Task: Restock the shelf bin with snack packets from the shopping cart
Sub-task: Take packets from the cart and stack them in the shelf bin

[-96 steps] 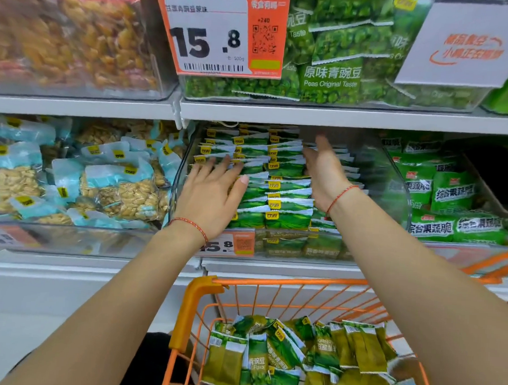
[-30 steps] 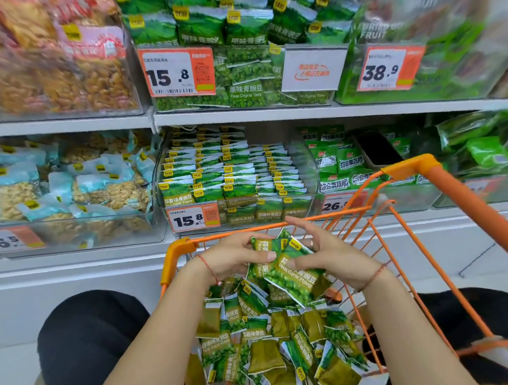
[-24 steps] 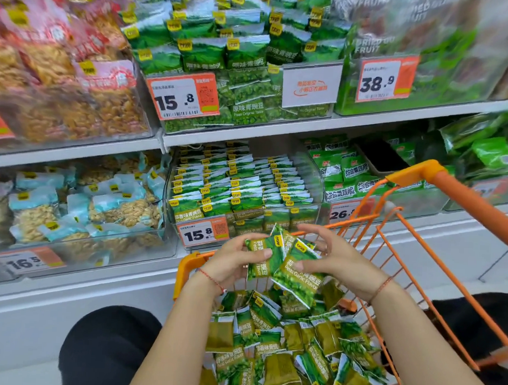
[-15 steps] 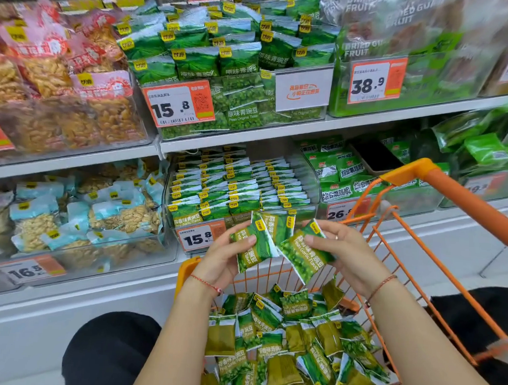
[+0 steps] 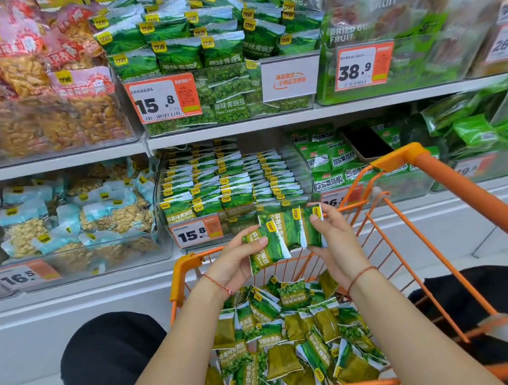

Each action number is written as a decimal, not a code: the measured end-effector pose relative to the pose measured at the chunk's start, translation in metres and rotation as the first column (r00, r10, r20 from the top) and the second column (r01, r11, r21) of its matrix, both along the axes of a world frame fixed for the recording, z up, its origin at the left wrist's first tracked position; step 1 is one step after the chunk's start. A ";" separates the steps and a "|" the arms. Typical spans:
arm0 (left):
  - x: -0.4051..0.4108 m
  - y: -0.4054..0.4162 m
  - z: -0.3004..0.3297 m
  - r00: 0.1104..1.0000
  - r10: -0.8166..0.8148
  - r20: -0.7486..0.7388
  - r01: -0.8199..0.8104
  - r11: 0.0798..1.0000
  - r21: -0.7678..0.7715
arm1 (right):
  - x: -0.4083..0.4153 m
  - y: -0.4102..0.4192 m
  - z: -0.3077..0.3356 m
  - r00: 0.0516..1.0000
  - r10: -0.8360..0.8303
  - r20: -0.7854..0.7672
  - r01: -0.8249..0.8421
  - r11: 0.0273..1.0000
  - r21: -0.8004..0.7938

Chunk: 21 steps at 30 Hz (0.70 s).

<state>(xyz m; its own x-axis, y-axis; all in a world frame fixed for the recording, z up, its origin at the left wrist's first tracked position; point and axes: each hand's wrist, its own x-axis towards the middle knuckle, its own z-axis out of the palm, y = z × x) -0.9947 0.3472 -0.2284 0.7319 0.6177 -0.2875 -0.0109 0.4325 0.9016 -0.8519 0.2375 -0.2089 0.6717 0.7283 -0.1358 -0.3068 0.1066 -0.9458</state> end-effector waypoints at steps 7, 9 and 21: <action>0.006 0.000 -0.011 0.999 0.013 -0.031 -0.010 0.995 0.096 | -0.004 0.002 -0.007 0.985 0.147 -0.090 -0.145 0.989 0.034; 0.005 -0.003 -0.008 0.999 0.017 -0.039 -0.012 0.992 0.127 | -0.006 0.003 -0.010 0.981 0.190 -0.044 -0.190 0.982 -0.002; -0.016 0.013 0.008 0.985 0.145 0.093 -0.168 0.919 0.357 | -0.015 -0.002 -0.003 0.970 0.139 0.200 -0.119 0.987 -0.110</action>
<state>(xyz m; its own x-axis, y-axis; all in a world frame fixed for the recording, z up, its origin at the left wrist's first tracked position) -1.0106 0.3599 -0.2199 0.6266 0.7790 0.0211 -0.1137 0.0646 0.9914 -0.8669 0.2351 -0.2114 0.5936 0.8010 -0.0775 -0.1089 -0.0154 -0.9939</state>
